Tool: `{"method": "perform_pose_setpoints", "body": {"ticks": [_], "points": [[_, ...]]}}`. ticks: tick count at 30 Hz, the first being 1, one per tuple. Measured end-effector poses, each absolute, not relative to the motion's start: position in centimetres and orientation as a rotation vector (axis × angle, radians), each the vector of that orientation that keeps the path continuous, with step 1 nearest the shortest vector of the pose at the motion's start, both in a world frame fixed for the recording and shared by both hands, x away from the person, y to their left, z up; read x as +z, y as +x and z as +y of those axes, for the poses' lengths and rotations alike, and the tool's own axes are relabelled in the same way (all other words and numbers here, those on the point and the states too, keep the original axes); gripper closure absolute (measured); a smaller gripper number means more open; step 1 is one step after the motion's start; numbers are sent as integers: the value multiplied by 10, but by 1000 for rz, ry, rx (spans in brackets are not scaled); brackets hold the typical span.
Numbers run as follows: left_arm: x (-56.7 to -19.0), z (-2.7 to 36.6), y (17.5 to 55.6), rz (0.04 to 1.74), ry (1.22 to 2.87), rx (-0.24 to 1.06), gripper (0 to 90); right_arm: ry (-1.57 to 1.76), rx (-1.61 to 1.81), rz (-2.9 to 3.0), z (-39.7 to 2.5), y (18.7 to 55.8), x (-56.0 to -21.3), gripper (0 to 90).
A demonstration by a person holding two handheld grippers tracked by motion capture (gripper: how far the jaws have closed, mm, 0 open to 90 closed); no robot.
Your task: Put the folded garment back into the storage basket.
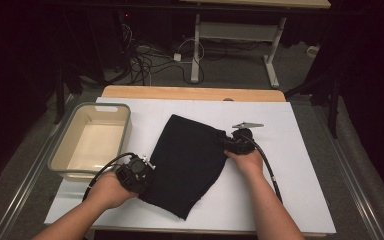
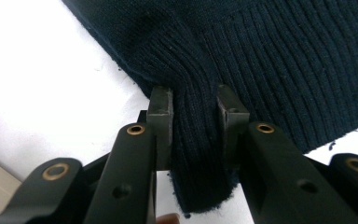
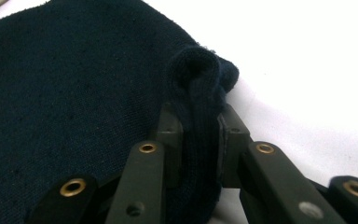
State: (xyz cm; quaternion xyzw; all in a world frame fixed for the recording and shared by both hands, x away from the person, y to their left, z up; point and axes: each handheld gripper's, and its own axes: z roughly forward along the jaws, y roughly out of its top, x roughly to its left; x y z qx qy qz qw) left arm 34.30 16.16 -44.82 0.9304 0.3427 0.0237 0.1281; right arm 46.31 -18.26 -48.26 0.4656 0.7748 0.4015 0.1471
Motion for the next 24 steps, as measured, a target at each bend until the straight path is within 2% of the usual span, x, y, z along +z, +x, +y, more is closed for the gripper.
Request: {"method": "perform_pose_setpoints", "body": {"ticks": [16, 24], "points": [[-443, 152, 344, 986, 2780, 100, 704, 1232, 1123, 2153, -179, 452, -479, 790], [-423, 146, 355, 1012, 2823, 67, 718, 1072, 1154, 2068, -173, 438, -445, 812]]}}
